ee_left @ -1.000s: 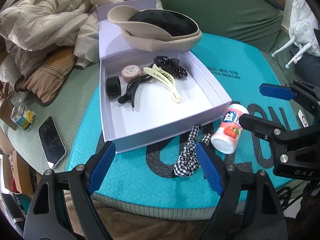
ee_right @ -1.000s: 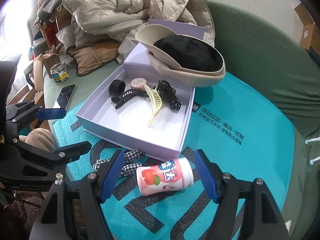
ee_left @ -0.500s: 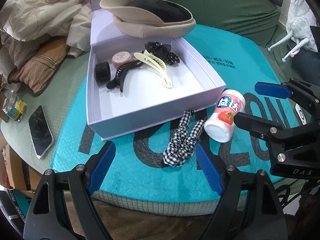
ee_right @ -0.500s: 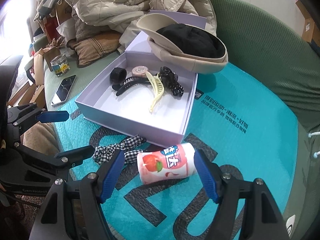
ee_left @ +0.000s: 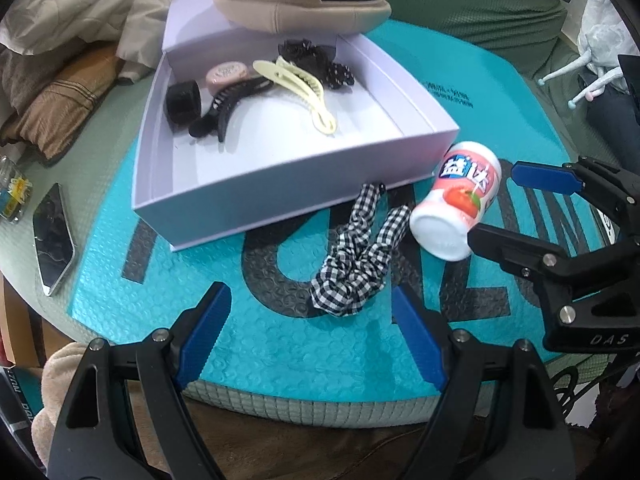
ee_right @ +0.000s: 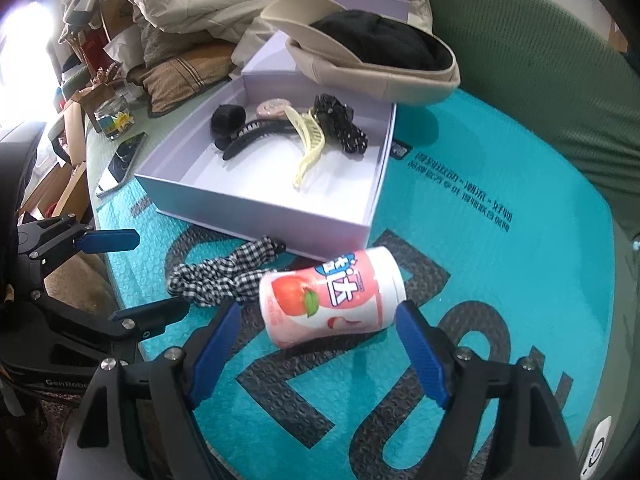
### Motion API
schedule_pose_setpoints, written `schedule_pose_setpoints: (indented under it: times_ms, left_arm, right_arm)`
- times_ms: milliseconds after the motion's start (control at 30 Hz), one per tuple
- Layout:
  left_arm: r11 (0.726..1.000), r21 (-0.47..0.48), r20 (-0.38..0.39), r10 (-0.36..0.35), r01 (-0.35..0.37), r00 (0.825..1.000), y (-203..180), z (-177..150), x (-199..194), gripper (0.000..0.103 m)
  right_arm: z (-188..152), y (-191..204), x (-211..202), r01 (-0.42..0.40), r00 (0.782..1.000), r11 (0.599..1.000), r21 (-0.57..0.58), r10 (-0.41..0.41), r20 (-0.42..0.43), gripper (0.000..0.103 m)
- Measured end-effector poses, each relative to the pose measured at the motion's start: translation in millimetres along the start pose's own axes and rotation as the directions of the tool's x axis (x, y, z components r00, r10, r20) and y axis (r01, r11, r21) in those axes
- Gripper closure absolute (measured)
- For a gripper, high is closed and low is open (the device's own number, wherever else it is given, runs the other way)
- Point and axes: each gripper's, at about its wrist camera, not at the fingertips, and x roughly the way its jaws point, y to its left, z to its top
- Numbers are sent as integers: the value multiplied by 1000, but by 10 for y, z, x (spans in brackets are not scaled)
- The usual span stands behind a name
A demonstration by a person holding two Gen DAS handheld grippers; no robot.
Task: Organize objects
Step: 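Grasp the gingham scrunchie with the left tool while the right grasps the pink gum bottle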
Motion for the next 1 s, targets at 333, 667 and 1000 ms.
schedule_pose_setpoints:
  times_ms: [333,667,1000]
  left_arm:
    - [1000,2,-41,-17,18,999,-13,61,200,21]
    - [999,22,-48,-24,25,999,-86,161,384,21]
    - [1000,30,-28,0,1,1000,-105,164,432,21]
  right_arm:
    - [24,-127,166,-15,1000,1000,16,15,-18,16]
    - [38,-229,243,-10,999,1000,20,11,-34,11]
    - [-109,-542,178,18,999,992,124,-12,-50,11]
